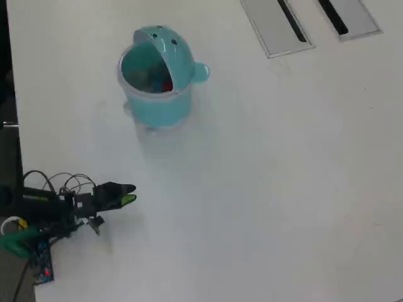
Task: Grasp RGB lego blocks and put them in the bin one by one.
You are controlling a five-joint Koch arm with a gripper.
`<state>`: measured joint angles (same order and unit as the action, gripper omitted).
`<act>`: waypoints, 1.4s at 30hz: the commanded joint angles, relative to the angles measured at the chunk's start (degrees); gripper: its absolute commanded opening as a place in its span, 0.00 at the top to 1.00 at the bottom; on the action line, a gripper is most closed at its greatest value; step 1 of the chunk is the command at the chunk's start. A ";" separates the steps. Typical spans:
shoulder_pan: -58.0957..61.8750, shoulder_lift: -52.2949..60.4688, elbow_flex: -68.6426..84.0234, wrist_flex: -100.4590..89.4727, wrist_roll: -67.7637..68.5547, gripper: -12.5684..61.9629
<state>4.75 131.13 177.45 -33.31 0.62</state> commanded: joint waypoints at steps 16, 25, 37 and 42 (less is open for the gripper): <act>0.00 3.34 4.22 16.52 -0.88 0.38; -0.35 3.34 4.22 25.49 -8.88 0.38; -0.88 3.34 4.22 31.03 -14.33 0.38; -1.93 3.08 4.22 33.49 -14.24 0.37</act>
<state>3.60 131.13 177.36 -4.48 -12.48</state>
